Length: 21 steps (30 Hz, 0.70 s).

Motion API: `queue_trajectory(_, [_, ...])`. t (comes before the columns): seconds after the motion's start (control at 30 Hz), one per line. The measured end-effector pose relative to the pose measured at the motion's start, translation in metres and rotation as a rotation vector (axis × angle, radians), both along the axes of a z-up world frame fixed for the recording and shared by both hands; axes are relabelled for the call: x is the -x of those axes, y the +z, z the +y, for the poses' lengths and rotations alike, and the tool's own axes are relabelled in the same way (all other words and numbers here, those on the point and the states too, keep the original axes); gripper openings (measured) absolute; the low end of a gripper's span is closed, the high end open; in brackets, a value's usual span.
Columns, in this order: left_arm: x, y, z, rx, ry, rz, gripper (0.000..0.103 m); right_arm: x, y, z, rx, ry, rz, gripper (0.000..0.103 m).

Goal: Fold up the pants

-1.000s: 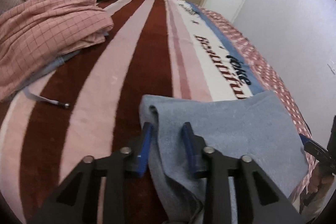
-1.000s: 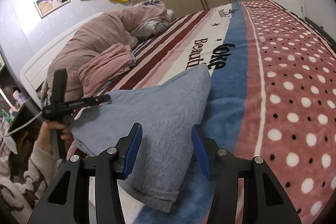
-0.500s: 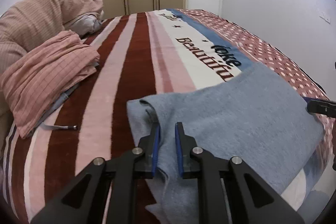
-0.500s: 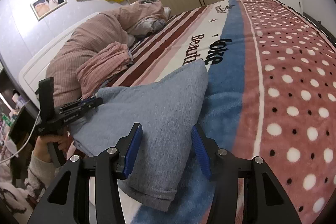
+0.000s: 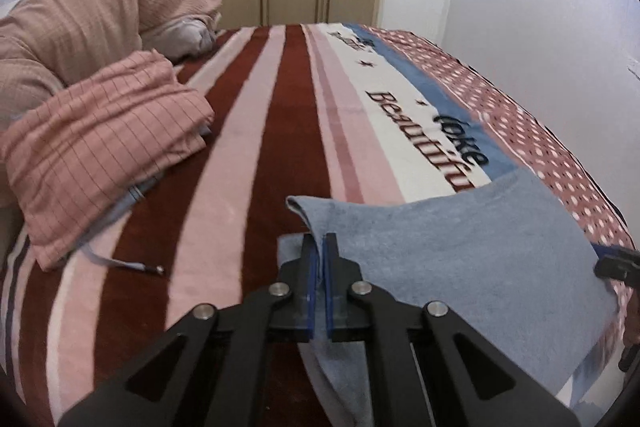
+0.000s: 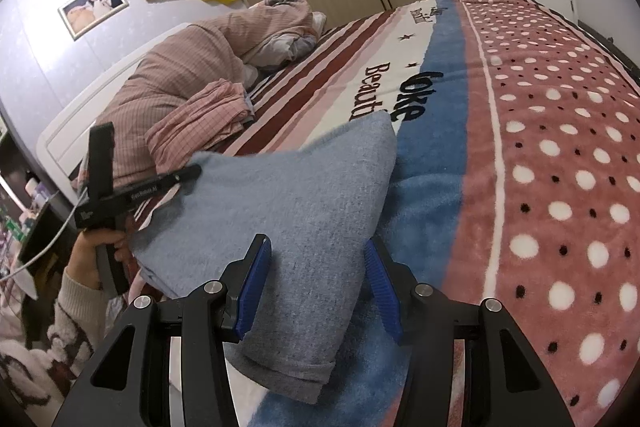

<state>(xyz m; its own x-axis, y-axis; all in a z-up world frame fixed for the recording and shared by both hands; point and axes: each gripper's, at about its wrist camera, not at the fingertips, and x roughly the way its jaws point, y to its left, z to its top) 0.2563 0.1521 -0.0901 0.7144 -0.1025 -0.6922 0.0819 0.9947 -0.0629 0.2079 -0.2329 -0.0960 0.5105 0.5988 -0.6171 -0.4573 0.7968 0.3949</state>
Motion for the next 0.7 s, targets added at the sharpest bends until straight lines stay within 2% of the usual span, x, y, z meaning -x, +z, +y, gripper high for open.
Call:
queue_trajectory(0.2, [-0.006, -0.024, -0.005, -0.04, -0.014, 0.081, 0.004, -0.002, -0.003, 0.001, 0.01, -0.001, 0.008, 0.046])
queue_trajectory(0.27, [-0.001, -0.027, -0.003, -0.045, -0.008, 0.085, 0.012, -0.001, -0.004, 0.001, 0.02, 0.002, 0.016, 0.048])
queue_trajectory(0.33, [0.009, -0.023, 0.002, -0.021, 0.004, 0.074, 0.03, -0.001, -0.003, -0.001, 0.025, 0.003, 0.02, 0.049])
queue_trajectory(0.43, [0.031, -0.012, 0.009, 0.041, -0.017, 0.043, 0.048, -0.003, 0.006, -0.006, 0.035, -0.013, -0.003, 0.051])
queue_trajectory(0.5, [0.043, -0.008, 0.013, 0.086, -0.034, 0.045, 0.051, -0.006, 0.01, -0.01, 0.03, -0.029, -0.012, 0.062])
queue_trajectory(0.6, [0.052, -0.016, 0.02, 0.215, -0.054, 0.106, 0.053, -0.017, 0.005, -0.012, 0.013, -0.04, 0.033, 0.063])
queue_trajectory(0.7, [0.055, -0.037, 0.021, 0.329, -0.076, 0.184, 0.054, -0.021, -0.01, -0.007, 0.001, -0.023, 0.095, 0.063])
